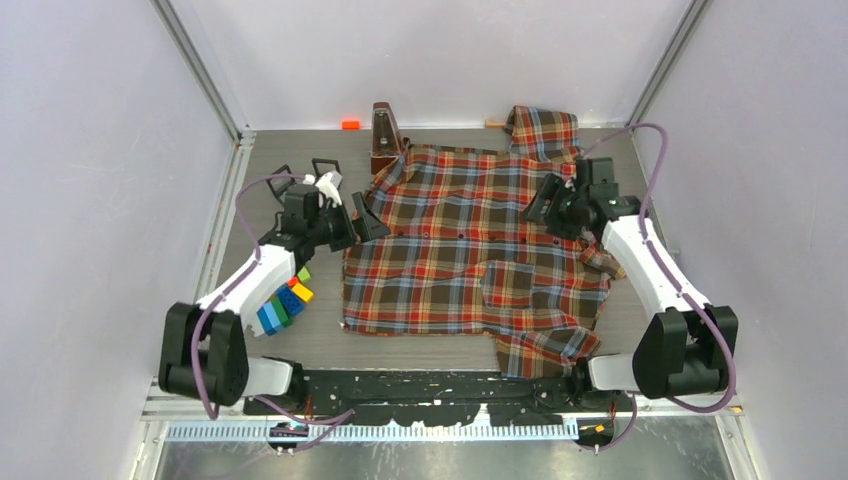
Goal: Pin the brooch onto the clothing
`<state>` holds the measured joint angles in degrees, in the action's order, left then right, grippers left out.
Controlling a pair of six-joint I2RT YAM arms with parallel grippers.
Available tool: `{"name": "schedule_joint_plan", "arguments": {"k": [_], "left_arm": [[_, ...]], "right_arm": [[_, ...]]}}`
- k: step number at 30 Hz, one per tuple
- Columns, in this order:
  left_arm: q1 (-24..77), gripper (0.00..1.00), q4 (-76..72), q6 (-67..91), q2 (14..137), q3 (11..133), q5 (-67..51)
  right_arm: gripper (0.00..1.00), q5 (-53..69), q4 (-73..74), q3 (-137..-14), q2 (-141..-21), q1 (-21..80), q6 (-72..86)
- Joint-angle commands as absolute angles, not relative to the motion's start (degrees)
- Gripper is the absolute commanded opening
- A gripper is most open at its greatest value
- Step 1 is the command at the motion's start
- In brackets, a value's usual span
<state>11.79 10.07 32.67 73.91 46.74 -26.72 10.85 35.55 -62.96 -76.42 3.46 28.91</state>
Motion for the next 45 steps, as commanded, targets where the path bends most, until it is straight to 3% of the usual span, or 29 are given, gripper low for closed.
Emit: {"name": "schedule_joint_plan", "arguments": {"k": [1, 10, 17, 27, 33, 40, 45], "left_arm": [[12.7, 0.95, -12.3, 38.3, 79.6, 42.8, -29.2], [15.2, 0.90, -16.2, 33.3, 93.0, 41.5, -30.5], [17.5, 0.88, 4.0, 31.3, 85.1, 37.3, -20.9], [17.8, 0.90, 14.7, 37.3, 73.9, 31.6, -22.8], [16.7, 0.96, 27.2, 35.1, 69.7, 45.8, -19.9], [8.1, 0.97, 33.3, 27.3, 82.7, 66.2, -15.0], [4.2, 0.91, 29.2, 23.9, 91.4, 73.5, -3.0]], "right_arm": [[0.73, 14.2, 25.9, -58.1, -76.9, 6.9, 32.0], [0.71, 14.2, 19.7, -50.6, -85.4, 8.7, 31.2], [0.70, 8.5, 28.8, -50.4, -87.9, 8.7, 31.7], [0.69, 8.6, 41.3, -51.4, -87.3, 8.7, 35.3], [0.71, 8.1, 45.4, -58.3, -83.5, 8.7, 35.4], [0.75, 2.1, 44.8, -67.5, -76.5, 8.7, 34.2], [0.74, 0.4, 41.1, -68.4, -73.6, 8.7, 35.0]]}}
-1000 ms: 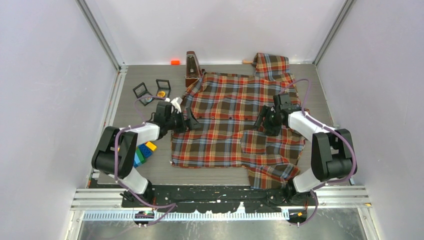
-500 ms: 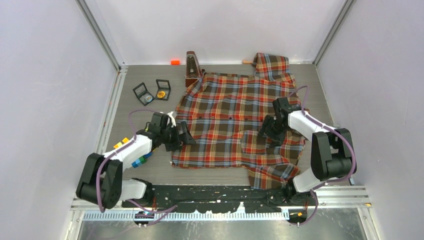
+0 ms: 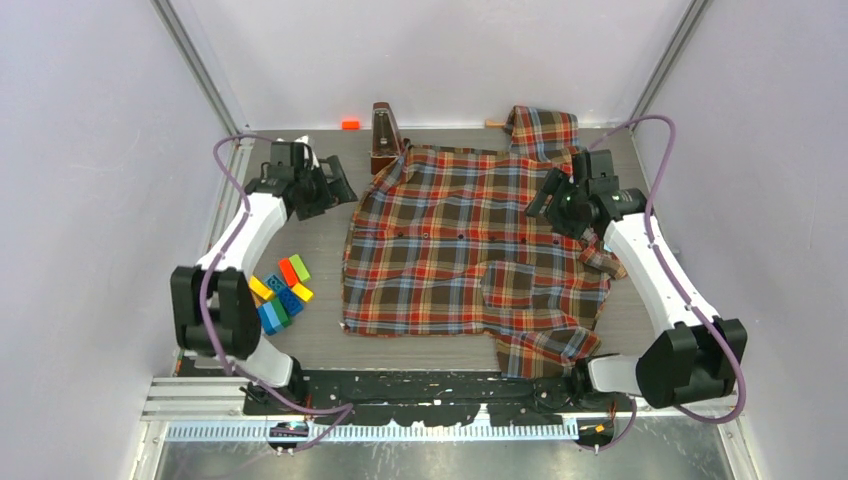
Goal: Pin the brooch onto the clothing
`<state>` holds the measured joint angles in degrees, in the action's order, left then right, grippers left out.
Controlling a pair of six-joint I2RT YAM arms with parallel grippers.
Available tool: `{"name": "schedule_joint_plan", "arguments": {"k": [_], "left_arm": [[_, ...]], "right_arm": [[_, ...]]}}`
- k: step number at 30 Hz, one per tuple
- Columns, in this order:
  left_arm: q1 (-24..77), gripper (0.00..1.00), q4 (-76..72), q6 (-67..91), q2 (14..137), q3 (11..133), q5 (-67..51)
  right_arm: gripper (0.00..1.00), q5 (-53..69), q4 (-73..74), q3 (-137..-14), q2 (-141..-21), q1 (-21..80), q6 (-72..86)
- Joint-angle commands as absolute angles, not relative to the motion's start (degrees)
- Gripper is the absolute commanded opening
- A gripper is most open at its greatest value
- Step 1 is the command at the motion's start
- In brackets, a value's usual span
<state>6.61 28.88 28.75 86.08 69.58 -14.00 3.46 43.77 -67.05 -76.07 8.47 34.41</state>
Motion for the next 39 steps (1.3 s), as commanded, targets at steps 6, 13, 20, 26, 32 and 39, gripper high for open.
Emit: {"name": "schedule_joint_plan", "arguments": {"k": [6, 13, 20, 26, 32, 39], "left_arm": [[-1.5, 0.82, 23.8, 20.7, 100.9, 78.2, 5.5], [-3.3, 0.70, 21.1, 13.8, 112.2, 87.1, 9.5], [-3.5, 0.63, 20.4, 11.3, 120.1, 94.3, 8.6], [-3.5, 0.60, 21.7, 10.3, 122.9, 97.3, 10.2], [-3.5, 0.58, 22.8, 10.0, 123.9, 97.3, 10.4], [-3.5, 0.56, 23.6, 10.1, 124.4, 96.2, 10.7]], "right_arm": [[0.73, 0.7, 38.8, -67.9, -73.4, 8.7, 37.1], [0.73, 0.6, 38.9, -67.7, -75.0, 8.7, 38.3], [0.72, 1.4, 39.7, -69.3, -77.0, 8.7, 38.6], [0.72, 2.1, 39.9, -69.6, -78.3, 8.7, 39.1], [0.72, 2.2, 39.9, -69.7, -78.9, 8.7, 39.2], [0.71, 2.1, 40.2, -69.8, -79.1, 8.7, 39.2]]}}
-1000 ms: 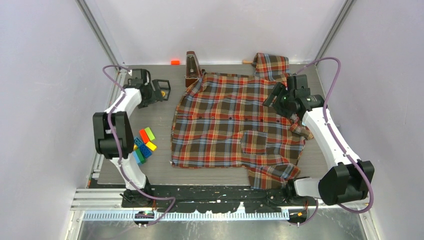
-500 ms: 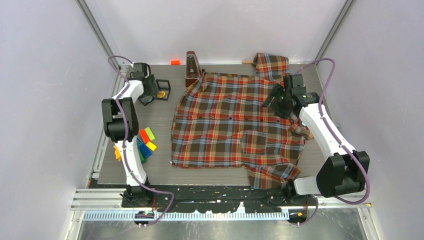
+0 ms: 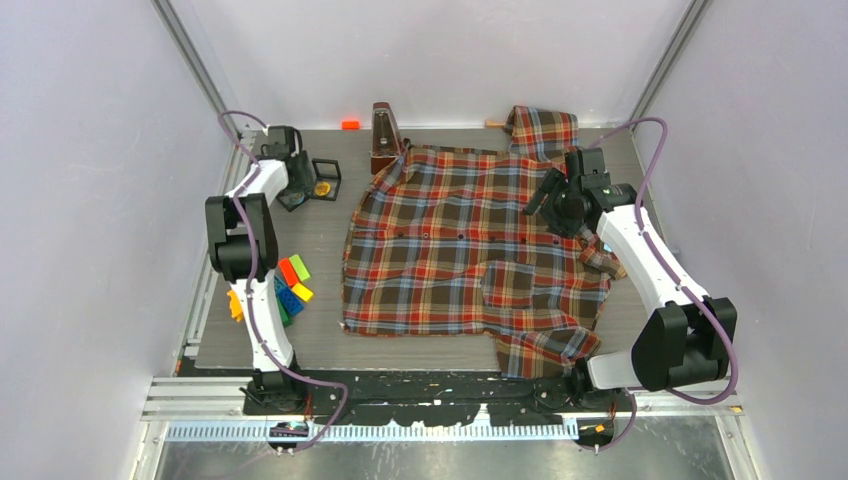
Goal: Pin the brooch onto the clothing
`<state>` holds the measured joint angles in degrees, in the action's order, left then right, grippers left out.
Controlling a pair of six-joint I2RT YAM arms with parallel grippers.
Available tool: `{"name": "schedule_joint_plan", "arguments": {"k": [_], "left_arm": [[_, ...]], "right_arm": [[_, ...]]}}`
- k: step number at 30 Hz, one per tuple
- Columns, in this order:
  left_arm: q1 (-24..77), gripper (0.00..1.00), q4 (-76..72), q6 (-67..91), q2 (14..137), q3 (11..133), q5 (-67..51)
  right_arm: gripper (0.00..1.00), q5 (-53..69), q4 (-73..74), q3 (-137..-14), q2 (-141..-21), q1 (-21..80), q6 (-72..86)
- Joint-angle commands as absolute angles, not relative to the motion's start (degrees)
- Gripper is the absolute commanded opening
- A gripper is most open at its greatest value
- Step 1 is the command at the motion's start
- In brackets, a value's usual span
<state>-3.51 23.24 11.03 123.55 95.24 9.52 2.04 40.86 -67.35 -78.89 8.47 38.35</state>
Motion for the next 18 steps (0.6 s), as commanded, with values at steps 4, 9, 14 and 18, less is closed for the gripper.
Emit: {"name": "schedule_joint_plan", "arguments": {"k": [4, 9, 14, 18], "left_arm": [[-3.5, 0.50, 23.7, 10.4, 124.3, 95.7, 10.4], [-3.5, 0.47, 24.3, 10.6, 124.4, 95.3, 10.4], [-3.5, 0.39, 24.4, 10.7, 123.3, 94.0, 10.2], [-3.5, 0.27, 24.1, 10.7, 120.9, 92.3, 9.7]], "right_arm": [[0.71, 2.0, 40.2, -69.7, -79.1, 8.7, 39.2], [0.71, 1.9, 40.2, -69.7, -79.1, 8.7, 39.2], [0.71, 1.7, 40.2, -69.7, -79.0, 8.7, 39.1], [0.71, 1.5, 40.2, -69.6, -78.8, 8.7, 39.2]]}}
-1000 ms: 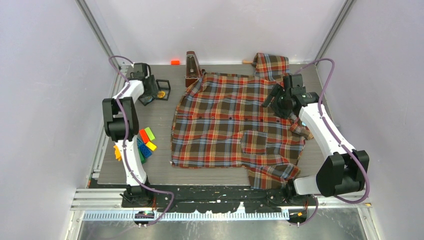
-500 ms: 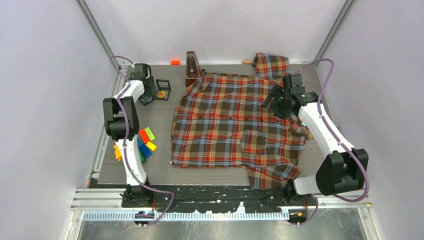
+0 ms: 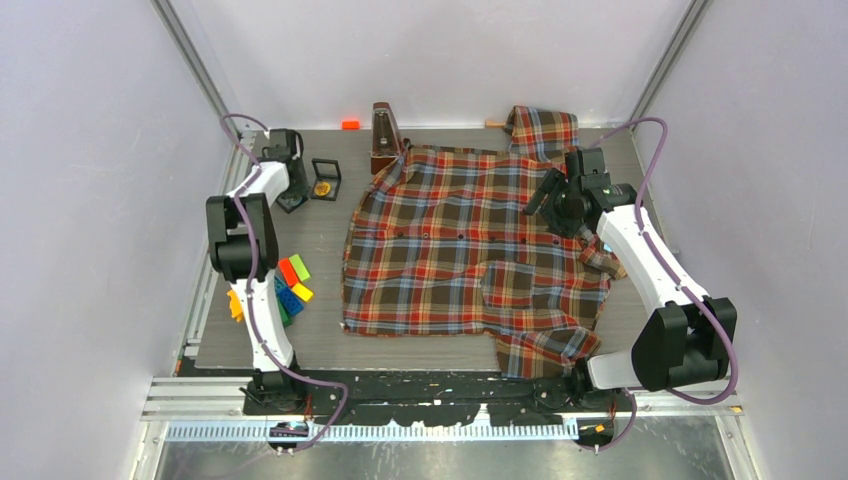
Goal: Pin the brooch onto the clothing
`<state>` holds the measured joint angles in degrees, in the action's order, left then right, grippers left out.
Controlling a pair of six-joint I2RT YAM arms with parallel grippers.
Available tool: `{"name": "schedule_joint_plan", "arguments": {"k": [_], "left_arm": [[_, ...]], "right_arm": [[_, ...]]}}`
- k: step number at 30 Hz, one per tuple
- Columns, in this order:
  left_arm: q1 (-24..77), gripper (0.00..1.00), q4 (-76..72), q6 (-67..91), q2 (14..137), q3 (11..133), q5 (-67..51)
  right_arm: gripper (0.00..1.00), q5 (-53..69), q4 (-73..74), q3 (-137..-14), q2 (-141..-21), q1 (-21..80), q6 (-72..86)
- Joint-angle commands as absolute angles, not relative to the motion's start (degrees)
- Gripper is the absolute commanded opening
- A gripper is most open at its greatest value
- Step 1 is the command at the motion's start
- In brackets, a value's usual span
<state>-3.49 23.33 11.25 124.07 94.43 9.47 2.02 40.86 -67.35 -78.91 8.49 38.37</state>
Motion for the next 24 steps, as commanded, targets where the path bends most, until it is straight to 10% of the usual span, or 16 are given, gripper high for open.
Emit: {"name": "schedule_joint_plan", "arguments": {"k": [1, 11, 24], "left_arm": [[-3.5, 0.23, 24.2, 10.7, 120.1, 92.0, 9.6], [-3.5, 0.00, 24.1, 9.3, 116.1, 89.3, 8.4], [-3.5, 0.00, 24.6, 10.4, 104.9, 85.1, 3.0]], "right_arm": [[0.71, 1.5, 40.2, -69.6, -78.7, 8.7, 39.2], [0.71, 1.8, 40.1, -69.4, -78.3, 8.7, 39.3], [0.71, 4.7, 37.7, -69.1, -76.6, 8.7, 38.5]]}}
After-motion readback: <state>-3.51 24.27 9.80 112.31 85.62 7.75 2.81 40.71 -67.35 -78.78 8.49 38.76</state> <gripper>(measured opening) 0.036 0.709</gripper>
